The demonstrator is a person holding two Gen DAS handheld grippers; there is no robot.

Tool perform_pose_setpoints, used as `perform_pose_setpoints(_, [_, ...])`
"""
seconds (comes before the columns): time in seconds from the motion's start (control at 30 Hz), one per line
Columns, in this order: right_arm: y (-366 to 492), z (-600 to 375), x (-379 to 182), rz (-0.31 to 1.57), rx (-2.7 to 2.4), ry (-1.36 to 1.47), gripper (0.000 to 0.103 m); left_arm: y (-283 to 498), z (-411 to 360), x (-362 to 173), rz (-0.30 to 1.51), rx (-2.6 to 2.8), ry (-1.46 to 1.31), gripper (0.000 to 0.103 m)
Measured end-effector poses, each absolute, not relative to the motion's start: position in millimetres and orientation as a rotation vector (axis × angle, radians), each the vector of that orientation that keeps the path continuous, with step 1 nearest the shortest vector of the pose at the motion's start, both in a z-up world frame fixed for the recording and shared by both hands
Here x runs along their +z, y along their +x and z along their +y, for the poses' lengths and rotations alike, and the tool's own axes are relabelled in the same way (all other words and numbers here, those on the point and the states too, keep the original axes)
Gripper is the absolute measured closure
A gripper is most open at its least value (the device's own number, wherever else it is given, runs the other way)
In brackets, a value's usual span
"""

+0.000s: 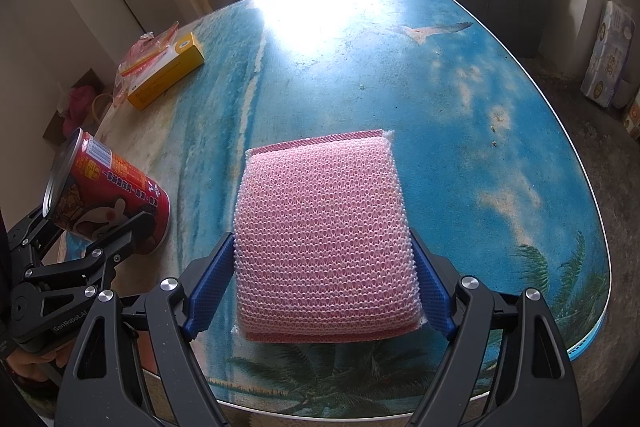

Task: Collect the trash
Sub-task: 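Hold the red can and pink sponge raised above the table with both tools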

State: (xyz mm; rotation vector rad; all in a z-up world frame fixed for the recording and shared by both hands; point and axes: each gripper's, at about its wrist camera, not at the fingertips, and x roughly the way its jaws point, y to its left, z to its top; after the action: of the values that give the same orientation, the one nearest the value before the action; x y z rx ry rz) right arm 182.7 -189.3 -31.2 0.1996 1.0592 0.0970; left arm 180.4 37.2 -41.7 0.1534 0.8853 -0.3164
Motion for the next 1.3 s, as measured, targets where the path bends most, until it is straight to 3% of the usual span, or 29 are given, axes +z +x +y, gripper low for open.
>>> perform_pose_setpoints(1.3, [178.7, -192.5, -28.9, 1.049, 0.090, 0.212, 0.025, 173.0, 36.0, -37.5, 0.868, -0.317, 0.140, 0.041])
